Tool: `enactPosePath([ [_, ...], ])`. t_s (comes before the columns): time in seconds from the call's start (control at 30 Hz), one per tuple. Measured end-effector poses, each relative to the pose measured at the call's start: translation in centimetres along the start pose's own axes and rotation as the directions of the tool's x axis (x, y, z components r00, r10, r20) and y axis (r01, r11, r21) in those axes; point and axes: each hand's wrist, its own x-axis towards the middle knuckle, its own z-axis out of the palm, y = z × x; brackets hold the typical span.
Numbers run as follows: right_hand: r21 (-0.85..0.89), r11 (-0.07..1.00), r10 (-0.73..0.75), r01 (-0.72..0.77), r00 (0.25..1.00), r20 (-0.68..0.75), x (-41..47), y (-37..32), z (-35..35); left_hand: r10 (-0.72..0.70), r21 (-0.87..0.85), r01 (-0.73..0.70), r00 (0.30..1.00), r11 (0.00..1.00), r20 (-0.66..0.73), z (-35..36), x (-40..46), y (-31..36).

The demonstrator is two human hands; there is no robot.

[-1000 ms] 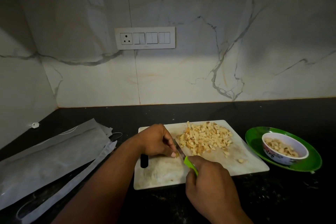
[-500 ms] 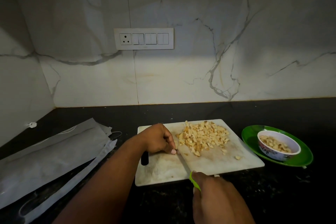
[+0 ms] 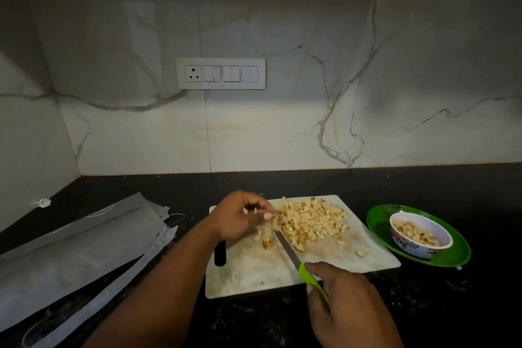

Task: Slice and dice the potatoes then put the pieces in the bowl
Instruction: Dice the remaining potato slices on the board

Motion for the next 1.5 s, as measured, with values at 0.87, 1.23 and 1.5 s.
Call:
enactPosePath([
  [0.87,0.089,0.986,-0.142,0.142,0.99,-0.011,3.4,-3.6,2.7,-0.191,-0.384,0.014,0.883,0.923,-0.428,-0.3,0.8,-1.0],
  [1.23,-0.161,0.976,-0.135,0.146,0.988,0.074,4.0,-6.5,5.3,-0.335,-0.438,0.182,0.892,0.88,-0.304,-0.2,0.2,-3.1],
  [1.5,-0.114,0.979,-0.163,0.17,0.985,0.062,4.3,-7.0,5.8,-0.307,-0.361,0.192,0.905,0.913,-0.295,-0.1,0.1,-3.4],
])
